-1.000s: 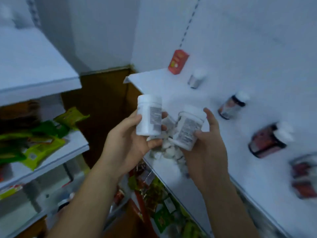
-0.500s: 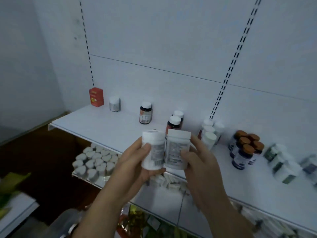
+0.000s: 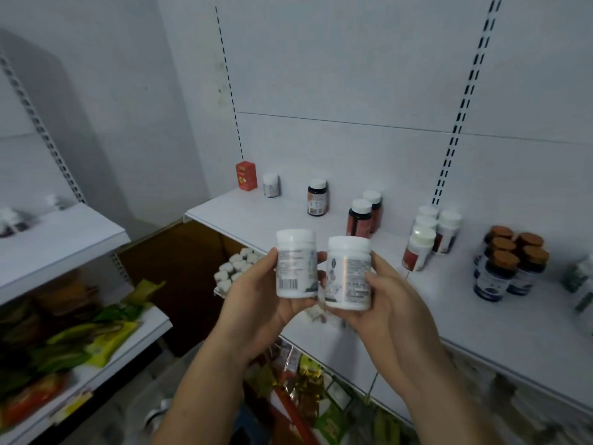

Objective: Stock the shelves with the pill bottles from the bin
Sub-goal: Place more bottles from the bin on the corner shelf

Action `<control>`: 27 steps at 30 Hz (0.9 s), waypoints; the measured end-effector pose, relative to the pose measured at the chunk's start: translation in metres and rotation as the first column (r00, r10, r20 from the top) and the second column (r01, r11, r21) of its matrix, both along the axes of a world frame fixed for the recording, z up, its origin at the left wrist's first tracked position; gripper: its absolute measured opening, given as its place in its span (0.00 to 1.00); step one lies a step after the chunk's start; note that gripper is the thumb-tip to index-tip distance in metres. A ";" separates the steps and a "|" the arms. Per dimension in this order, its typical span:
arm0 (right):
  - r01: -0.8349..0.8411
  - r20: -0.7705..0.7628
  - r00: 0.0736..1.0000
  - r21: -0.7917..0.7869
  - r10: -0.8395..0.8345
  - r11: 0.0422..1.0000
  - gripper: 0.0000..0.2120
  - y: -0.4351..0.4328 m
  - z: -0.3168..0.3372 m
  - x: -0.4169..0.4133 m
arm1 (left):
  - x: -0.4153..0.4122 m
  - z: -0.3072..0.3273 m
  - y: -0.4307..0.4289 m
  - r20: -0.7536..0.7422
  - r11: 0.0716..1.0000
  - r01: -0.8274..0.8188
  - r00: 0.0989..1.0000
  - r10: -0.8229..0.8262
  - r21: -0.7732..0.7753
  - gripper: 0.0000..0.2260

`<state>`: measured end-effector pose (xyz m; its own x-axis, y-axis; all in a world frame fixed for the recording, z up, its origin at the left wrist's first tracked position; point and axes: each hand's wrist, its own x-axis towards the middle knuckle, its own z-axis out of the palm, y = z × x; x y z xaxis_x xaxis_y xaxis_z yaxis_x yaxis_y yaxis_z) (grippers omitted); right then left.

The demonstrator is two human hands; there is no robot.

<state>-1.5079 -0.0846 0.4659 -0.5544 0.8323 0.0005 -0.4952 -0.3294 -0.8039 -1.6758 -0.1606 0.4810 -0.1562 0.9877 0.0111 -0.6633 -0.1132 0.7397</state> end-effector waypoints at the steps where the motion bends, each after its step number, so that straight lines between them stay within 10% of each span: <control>1: -0.029 -0.019 0.999 0.003 0.029 1.000 0.21 -0.002 0.002 0.000 | 0.000 0.000 -0.001 0.011 1.000 -0.004 1.000 0.004 0.001 0.21; 10: 0.076 0.153 0.984 0.134 -0.097 0.988 0.21 0.014 -0.011 -0.040 | -0.042 -0.016 0.004 -0.194 0.994 -0.110 0.975 0.108 0.001 0.21; 22: 0.010 0.529 0.775 0.535 -0.345 0.845 0.24 0.161 -0.052 -0.254 | -0.248 -0.076 0.135 -0.766 0.903 -0.413 0.539 0.350 0.121 0.21; 27: 0.029 0.581 0.694 0.567 -0.425 0.823 0.24 0.253 -0.068 -0.348 | -0.334 -0.093 0.234 -0.821 0.926 -0.371 0.506 0.265 0.070 0.24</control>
